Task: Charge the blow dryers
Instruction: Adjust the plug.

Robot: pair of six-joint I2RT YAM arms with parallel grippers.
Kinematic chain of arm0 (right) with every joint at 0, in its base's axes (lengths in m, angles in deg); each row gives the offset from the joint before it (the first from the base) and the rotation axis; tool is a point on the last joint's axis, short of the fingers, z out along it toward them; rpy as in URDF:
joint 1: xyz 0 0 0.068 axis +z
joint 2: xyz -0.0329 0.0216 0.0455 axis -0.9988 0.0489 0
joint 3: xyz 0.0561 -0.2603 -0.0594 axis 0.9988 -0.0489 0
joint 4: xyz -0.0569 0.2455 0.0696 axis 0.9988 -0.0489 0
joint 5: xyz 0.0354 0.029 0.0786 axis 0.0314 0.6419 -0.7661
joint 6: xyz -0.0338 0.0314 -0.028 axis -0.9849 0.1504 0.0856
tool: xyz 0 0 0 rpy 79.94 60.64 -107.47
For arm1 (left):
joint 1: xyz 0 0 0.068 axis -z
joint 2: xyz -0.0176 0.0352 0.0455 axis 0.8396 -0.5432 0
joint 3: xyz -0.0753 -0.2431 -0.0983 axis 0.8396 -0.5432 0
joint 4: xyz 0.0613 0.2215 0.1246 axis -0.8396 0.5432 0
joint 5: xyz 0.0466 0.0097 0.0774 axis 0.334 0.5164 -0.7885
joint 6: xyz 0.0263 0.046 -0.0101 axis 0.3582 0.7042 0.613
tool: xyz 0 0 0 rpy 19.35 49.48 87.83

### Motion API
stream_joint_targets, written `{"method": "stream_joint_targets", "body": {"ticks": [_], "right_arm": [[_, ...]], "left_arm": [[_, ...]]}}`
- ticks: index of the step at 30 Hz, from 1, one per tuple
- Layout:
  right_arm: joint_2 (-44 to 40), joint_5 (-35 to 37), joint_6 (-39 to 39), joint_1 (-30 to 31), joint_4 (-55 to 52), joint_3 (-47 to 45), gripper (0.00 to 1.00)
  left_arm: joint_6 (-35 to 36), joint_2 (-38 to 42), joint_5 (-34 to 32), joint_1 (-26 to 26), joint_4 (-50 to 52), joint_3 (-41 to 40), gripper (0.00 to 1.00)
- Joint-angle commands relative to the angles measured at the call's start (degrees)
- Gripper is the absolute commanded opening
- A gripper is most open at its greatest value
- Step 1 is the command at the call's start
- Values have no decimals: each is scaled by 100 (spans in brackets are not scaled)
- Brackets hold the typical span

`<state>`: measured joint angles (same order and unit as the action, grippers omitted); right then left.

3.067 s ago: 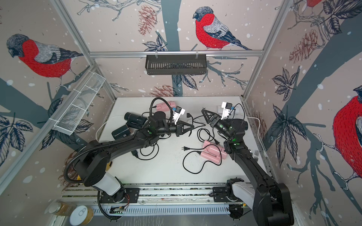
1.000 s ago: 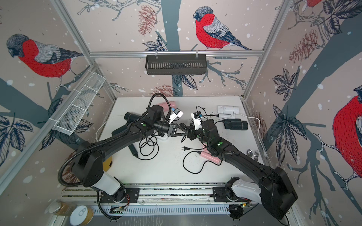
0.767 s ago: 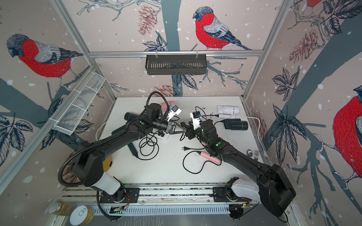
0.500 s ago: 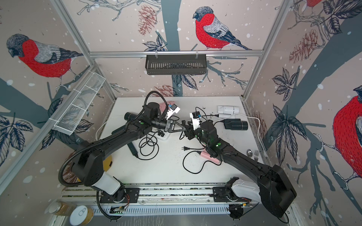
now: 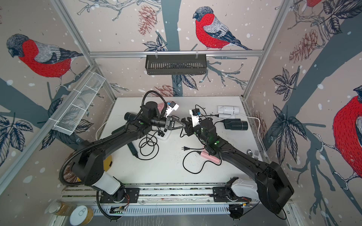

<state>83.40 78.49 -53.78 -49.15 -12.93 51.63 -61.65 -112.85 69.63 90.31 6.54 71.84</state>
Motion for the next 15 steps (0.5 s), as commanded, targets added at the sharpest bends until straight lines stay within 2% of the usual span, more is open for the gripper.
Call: {"method": "stream_joint_targets", "body": {"ticks": [1, 8, 12, 13, 15], "right_arm": [[112, 266, -158, 1, 326, 69, 39], [283, 349, -244, 0, 324, 170, 20], [220, 417, -280, -16, 138, 204, 15], [199, 457, -273, -16, 41, 231, 14], [166, 466, -268, -57, -144, 267, 13]], "left_arm": [[-133, -7, 507, 25, -494, 36, 0], [-69, 14, 536, 10, -401, 53, 0], [539, 49, 305, -39, 289, 142, 0], [815, 54, 147, -45, 608, 195, 7], [1546, 87, -304, -51, 1387, 314, 27]]}}
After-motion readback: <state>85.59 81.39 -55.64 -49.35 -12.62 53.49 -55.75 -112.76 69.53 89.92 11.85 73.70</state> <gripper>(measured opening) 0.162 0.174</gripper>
